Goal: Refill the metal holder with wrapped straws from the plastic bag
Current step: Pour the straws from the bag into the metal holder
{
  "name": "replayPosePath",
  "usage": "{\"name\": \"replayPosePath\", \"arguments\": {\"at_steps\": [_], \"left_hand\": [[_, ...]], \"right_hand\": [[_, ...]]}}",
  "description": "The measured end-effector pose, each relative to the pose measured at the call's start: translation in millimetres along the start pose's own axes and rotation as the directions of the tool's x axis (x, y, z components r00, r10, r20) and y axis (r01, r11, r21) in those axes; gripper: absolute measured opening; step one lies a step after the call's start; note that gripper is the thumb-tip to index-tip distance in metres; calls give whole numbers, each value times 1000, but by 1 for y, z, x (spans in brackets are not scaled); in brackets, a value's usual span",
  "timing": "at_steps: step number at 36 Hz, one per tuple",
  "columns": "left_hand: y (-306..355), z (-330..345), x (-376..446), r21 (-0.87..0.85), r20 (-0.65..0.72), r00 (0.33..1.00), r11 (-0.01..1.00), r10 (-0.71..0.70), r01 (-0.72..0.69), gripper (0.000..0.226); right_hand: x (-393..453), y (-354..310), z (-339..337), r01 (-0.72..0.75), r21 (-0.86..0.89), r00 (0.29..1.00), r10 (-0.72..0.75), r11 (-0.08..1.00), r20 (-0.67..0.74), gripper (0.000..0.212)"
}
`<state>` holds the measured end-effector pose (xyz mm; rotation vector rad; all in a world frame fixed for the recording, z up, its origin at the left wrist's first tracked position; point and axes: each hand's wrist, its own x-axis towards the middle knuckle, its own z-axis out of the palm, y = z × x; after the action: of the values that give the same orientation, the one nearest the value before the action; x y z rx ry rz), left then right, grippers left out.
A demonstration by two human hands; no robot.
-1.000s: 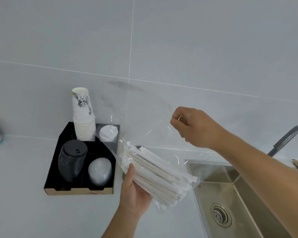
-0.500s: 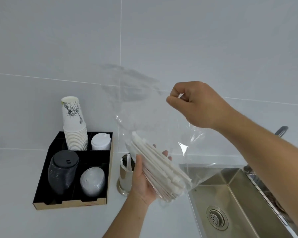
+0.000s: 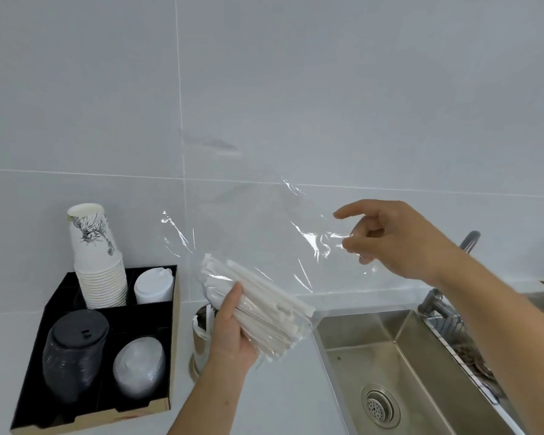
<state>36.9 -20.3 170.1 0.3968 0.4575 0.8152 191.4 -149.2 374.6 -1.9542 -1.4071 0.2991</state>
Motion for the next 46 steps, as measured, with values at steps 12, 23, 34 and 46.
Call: {"name": "replayPosePath", "arguments": {"at_steps": [12,23,34,46], "left_hand": [[-13,7,6,-25,50,999,1000,4,-3,59],[-39,28,-14,-87,124,992,996,-27,38,43],[-54,1,-11,-130,72,994,987,-85,93,39],[-74,-34,-12,-198,55,992,973,-114,123,63]], "right_hand": [[-27,29,33,7,679,945,218,734,-246,46],[-43,31,59,0,361,918,143,933,-370,16],[-51,28,63,26,288,937,77,957,-341,18],[-55,18,65,25,252,938,64,967,-341,14]]}}
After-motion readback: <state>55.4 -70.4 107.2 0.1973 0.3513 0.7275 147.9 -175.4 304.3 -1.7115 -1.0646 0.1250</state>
